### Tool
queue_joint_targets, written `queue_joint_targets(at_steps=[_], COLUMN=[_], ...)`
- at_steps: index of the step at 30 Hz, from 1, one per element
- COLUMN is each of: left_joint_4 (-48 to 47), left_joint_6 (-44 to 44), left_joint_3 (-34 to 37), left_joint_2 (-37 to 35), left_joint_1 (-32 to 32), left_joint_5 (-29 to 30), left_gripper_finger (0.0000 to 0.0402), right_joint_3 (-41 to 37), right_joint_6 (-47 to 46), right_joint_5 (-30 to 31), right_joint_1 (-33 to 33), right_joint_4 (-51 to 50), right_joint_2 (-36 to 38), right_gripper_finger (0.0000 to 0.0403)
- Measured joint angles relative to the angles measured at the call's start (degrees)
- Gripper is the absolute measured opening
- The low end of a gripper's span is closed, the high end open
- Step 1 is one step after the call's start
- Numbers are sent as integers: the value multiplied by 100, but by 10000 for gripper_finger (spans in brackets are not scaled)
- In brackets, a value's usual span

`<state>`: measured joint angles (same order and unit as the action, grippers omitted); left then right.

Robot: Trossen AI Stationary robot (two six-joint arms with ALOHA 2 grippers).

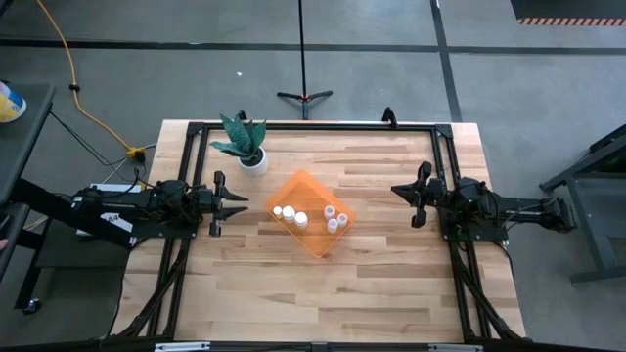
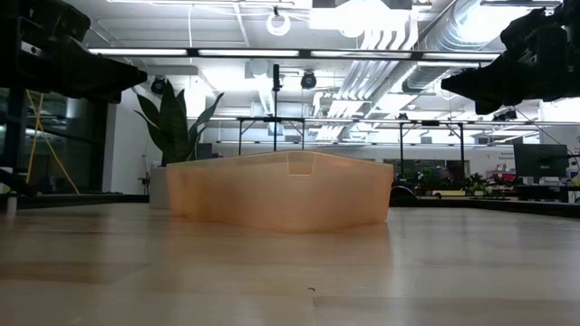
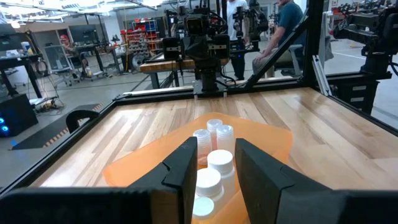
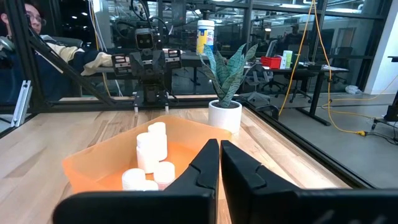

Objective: Pick and place pill bottles into a basket
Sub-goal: Return to Home Position

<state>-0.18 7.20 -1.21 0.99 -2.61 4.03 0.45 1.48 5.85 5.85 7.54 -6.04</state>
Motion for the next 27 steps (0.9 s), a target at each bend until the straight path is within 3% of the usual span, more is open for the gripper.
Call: queue_joint_targets(at_steps=[27], left_joint_4=[1], left_joint_6=[0], left_joint_3=[0], left_joint_2=[-1], left_joint_1=[-2], left_joint_5=[0], left_gripper_finger=[143], right_joint_3=[2], right_joint_6=[0], right_joint_5=[0], right_joint_1=[0], right_joint_4=[1], right_joint_2=[0], right_gripper_finger=[8])
